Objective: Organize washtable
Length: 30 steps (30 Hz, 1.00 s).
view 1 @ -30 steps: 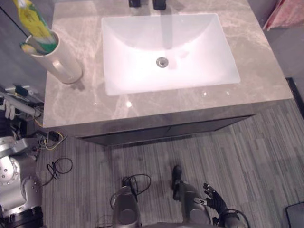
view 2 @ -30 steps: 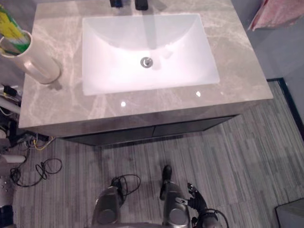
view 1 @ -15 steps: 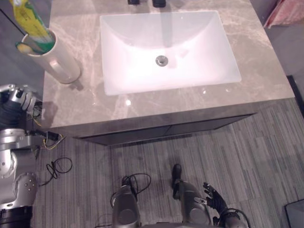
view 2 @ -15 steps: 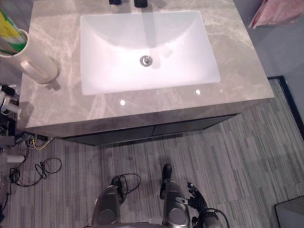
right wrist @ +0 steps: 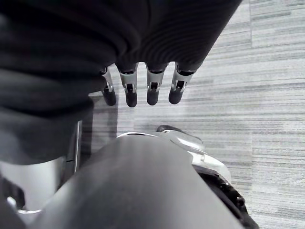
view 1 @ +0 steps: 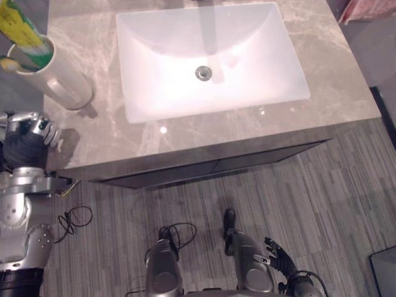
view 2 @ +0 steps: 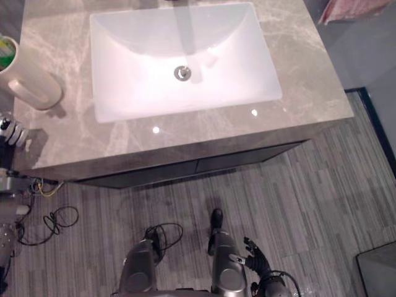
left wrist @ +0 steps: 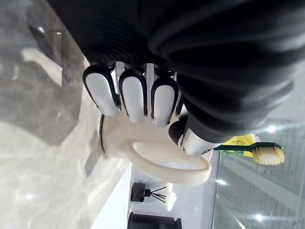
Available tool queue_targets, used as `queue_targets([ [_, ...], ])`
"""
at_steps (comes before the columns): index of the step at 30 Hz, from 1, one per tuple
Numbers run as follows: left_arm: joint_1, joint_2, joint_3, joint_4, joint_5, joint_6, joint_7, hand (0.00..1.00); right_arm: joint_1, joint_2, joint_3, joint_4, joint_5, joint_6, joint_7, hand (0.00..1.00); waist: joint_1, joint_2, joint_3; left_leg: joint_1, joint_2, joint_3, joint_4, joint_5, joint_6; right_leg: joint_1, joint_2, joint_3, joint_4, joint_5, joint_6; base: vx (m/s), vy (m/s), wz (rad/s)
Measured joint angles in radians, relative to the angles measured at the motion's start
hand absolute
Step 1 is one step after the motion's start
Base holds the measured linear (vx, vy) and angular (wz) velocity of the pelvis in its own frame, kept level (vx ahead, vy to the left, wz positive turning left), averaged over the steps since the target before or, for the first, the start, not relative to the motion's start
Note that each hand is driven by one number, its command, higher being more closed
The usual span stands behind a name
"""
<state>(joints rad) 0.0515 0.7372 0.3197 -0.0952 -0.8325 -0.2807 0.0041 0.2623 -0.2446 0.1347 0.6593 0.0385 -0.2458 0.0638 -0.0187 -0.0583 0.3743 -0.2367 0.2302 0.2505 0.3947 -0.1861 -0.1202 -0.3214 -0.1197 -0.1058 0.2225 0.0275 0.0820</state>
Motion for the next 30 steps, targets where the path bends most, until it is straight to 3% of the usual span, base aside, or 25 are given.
queue_targets([
  [11,-0.059,-0.032,0.004,0.012,0.08,0.013,0.034,1.0,0.004,-0.001,0.0,-0.042,-0.001,0.018,0.001,0.0,0.005,0.002,0.002,-0.044,0.016,0.004,0.044,-0.022,0.0,-0.032,0.01,0.009,0.0,0.008,0.002,0.0,0.018,-0.03],
  [30,-0.121,-0.117,0.043,-0.023,0.099,0.012,0.088,1.0,0.012,0.0,0.0,-0.095,-0.001,0.031,0.004,0.0,0.009,0.01,0.007,-0.083,0.036,0.005,0.067,-0.037,-0.004,-0.058,0.025,0.011,-0.003,0.014,0.0,0.0,0.008,-0.02],
])
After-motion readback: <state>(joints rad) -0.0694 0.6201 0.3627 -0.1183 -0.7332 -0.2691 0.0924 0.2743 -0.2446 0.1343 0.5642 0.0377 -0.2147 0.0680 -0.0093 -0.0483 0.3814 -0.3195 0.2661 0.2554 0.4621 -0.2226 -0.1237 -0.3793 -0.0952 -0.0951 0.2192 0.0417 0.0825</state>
